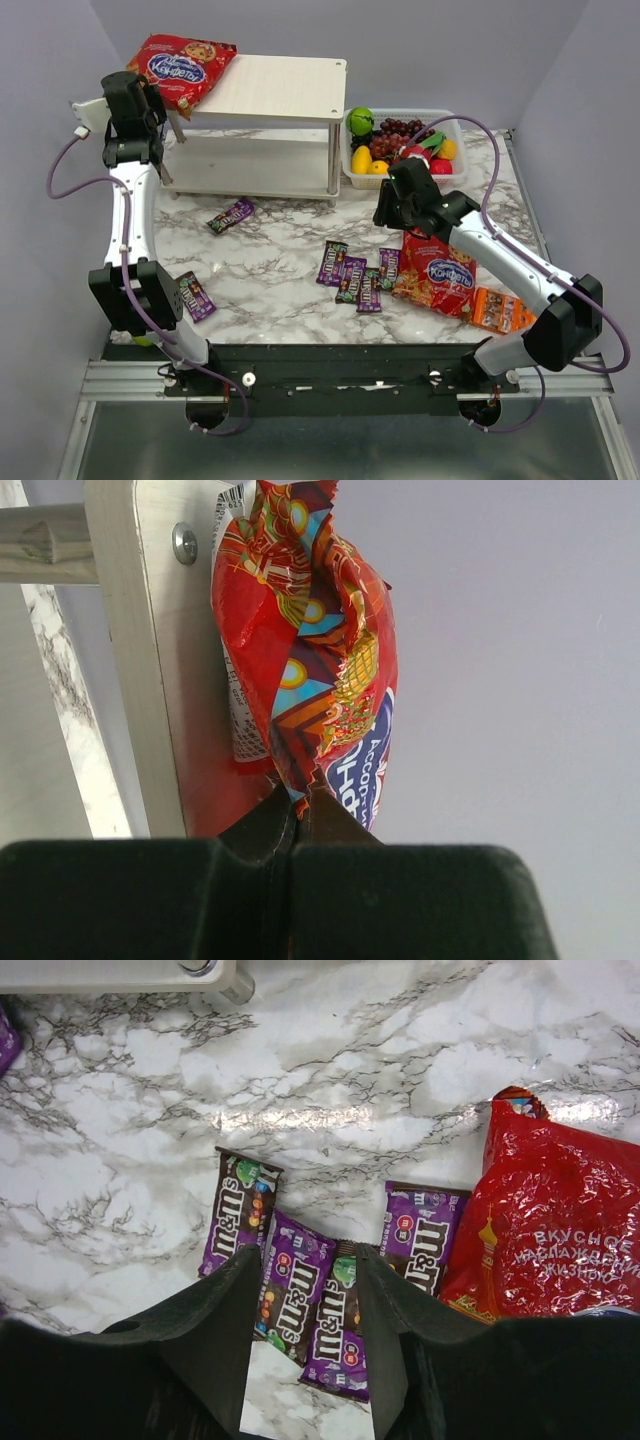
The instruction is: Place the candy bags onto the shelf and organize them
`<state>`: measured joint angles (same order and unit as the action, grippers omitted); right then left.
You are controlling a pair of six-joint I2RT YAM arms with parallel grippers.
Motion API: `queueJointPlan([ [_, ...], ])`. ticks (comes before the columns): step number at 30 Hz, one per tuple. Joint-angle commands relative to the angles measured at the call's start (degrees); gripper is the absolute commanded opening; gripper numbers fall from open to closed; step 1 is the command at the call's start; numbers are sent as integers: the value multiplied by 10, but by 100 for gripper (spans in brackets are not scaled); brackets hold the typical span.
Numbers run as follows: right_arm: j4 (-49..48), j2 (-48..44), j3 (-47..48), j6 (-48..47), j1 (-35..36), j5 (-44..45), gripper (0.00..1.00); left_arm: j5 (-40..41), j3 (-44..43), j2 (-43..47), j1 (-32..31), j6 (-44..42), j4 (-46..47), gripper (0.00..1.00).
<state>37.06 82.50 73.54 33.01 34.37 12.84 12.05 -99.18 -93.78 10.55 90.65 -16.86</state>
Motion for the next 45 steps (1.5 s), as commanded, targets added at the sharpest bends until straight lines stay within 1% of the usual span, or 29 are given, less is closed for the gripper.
queueJointPlan([
  [1,-7,-3,-8,8,-5,1,52,39,-8,-11,-4,1,6,2],
  [4,-7,-6,-10,10,-6,3,52,33,12,-7,-6,-6,40,4],
  [9,-7,-10,-16,17,-11,3,52,6,8,-11,-8,-18,39,4],
  [11,-7,-10,-16,17,-11,2,52,-1,15,-7,-8,-21,37,6],
  [13,-8,-11,-17,18,-11,0,52,-11,23,2,-9,-26,41,16],
  [14,-7,-13,-18,19,-11,-1,52,-12,28,5,-9,-28,39,23],
  [15,-7,-14,-19,19,-11,0,54,-13,30,12,-9,-28,38,40],
  [16,-7,-15,-20,20,-11,-3,55,-16,33,16,-9,-32,34,45],
  [18,-7,-18,-21,21,-11,-6,59,-17,34,25,-9,-38,27,50],
  [21,-8,-25,-22,22,-11,-12,64,-14,29,40,-9,-55,8,61],
  [22,-6,-28,-23,22,-11,-12,68,-13,30,44,-9,-58,2,70],
  [24,-4,-36,-24,25,-11,-13,71,-13,30,57,-8,-66,-2,77],
  [26,4,-40,-26,28,-11,-5,74,-10,26,68,-8,-74,-20,94],
  [27,9,-40,-24,31,-12,-4,76,-5,20,78,-8,-79,-27,99],
  [30,33,-42,-27,39,-12,5,80,5,21,108,-6,-106,-52,99],
  [31,36,-48,-30,41,-12,6,82,9,25,117,-6,-110,-66,99],
  [33,36,-57,-41,46,-12,4,85,10,49,150,0,-133,-68,99],
  [35,35,-71,-49,50,-12,6,93,-4,64,171,9,-152,-70,99],
  [36,38,-75,-52,62,-13,11,100,-11,78,191,13,-164,-71,99],
  [38,42,-84,-64,70,-12,16,100,-28,86,207,27,-203,-92,99],
  [41,43,-93,-78,71,-12,15,100,-20,108,250,43,-239,-138,99],
  [43,45,-102,-86,71,-12,13,100,-23,171,307,55,-268,-114,99],
  [44,47,-105,-93,71,-13,10,100,-27,194,329,72,-296,-104,99],
  [45,48,-110,-96,72,-15,5,100,-40,236,366,83,-317,-93,99],
])
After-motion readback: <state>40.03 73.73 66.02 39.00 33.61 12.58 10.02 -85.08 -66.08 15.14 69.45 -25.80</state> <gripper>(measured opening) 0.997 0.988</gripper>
